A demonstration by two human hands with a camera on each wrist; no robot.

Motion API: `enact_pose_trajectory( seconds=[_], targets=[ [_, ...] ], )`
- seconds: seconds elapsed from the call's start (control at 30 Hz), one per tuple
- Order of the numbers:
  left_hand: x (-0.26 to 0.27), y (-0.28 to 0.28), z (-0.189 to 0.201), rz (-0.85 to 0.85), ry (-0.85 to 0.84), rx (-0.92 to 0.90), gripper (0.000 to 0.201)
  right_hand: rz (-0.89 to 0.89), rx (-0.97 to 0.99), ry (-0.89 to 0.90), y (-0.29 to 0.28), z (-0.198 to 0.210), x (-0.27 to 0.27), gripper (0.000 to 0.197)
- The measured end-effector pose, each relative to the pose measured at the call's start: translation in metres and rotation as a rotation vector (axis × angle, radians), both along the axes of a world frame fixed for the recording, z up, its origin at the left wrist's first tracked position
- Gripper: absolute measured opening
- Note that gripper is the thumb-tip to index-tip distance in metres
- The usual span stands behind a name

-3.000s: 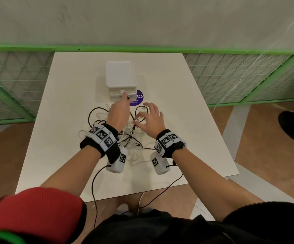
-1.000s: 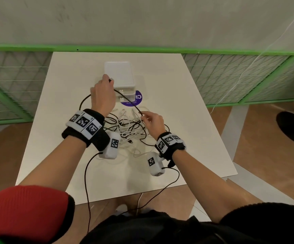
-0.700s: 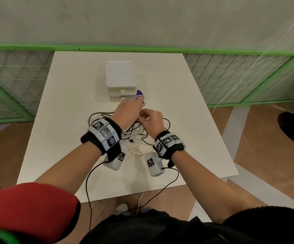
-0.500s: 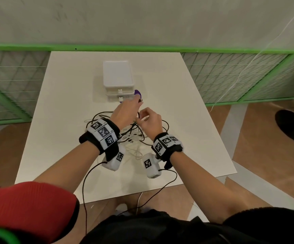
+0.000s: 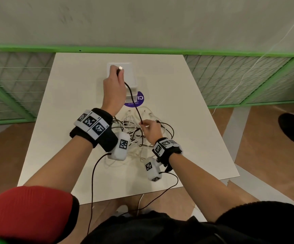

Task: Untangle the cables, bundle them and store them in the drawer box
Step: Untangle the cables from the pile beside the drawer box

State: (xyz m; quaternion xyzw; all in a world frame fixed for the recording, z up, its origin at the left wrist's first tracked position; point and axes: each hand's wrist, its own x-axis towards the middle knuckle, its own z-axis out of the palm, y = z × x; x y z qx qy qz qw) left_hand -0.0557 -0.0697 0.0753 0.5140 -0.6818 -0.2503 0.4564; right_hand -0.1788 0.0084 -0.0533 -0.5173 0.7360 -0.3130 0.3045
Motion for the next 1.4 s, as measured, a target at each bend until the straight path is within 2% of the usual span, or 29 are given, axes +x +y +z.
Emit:
enact_pose_trajectory(
  seconds=[0.03,0.07,0.13,0.17,0.23,0.27,0.33,0.43,0.53,0.6,0.7,0.77,0.93,1.07,1.17,1.3,1.4],
  targets=[
    [0.001,-0.001,-0.003,0.011,-0.114,0.065,0.028,0.015,-0.003,0.018,0.001,-0.001,0.0,0.02],
    [0.002,0.0,-0.006,0.045,-0.3,0.092,0.027,0.032,-0.012,0.043,0.002,-0.002,0.001,0.02],
    [0.0,0.003,-0.011,0.075,-0.67,-0.05,0.022,0.06,-0.047,0.088,0.002,-0.001,0.005,0.02],
    [-0.004,0.007,-0.012,0.016,-0.797,-0.15,0.022,0.074,-0.069,0.11,0.002,0.002,0.008,0.02],
    [-0.019,0.019,-0.023,-0.213,-0.997,-0.265,0.029,0.087,-0.097,0.142,0.0,0.007,0.013,0.02],
    [-0.024,0.026,-0.034,-0.318,-1.068,-0.26,0.03,0.083,-0.106,0.15,-0.002,0.01,0.014,0.02],
    [-0.025,0.033,-0.053,-0.396,-1.123,-0.178,0.026,0.067,-0.135,0.139,-0.002,0.013,0.013,0.019],
    [-0.017,0.035,-0.068,-0.392,-1.042,-0.027,0.027,0.013,-0.157,0.068,0.002,0.012,0.01,0.016],
    [-0.019,0.035,-0.07,-0.424,-0.957,-0.041,0.025,-0.03,-0.167,0.037,0.006,0.012,0.01,0.015],
    [-0.021,0.037,-0.072,-0.414,-0.83,-0.027,0.024,-0.059,-0.189,0.016,0.006,0.017,0.012,0.013],
    [-0.022,0.039,-0.076,-0.375,-0.585,0.101,0.025,-0.139,-0.222,-0.042,0.005,0.018,0.015,0.012],
    [-0.021,0.039,-0.078,-0.345,-0.46,0.162,0.025,-0.128,-0.22,-0.049,0.005,0.019,0.017,0.012],
    [-0.024,0.039,-0.069,-0.226,-0.152,0.179,0.025,-0.108,-0.17,-0.107,0.005,0.011,0.014,0.013],
    [-0.023,0.037,-0.055,-0.152,-0.029,0.154,0.023,-0.146,-0.205,-0.155,0.007,0.003,0.012,0.014],
    [-0.02,0.038,-0.035,-0.069,0.074,0.087,0.023,-0.15,-0.191,-0.153,0.006,-0.003,0.007,0.017],
    [-0.008,0.011,0.036,0.108,0.323,-0.184,0.013,-0.146,-0.011,-0.05,0.023,-0.029,-0.013,0.015],
    [-0.008,-0.01,0.06,0.031,0.234,-0.168,0.015,-0.122,-0.049,-0.054,0.028,-0.029,-0.016,0.014]
  ],
)
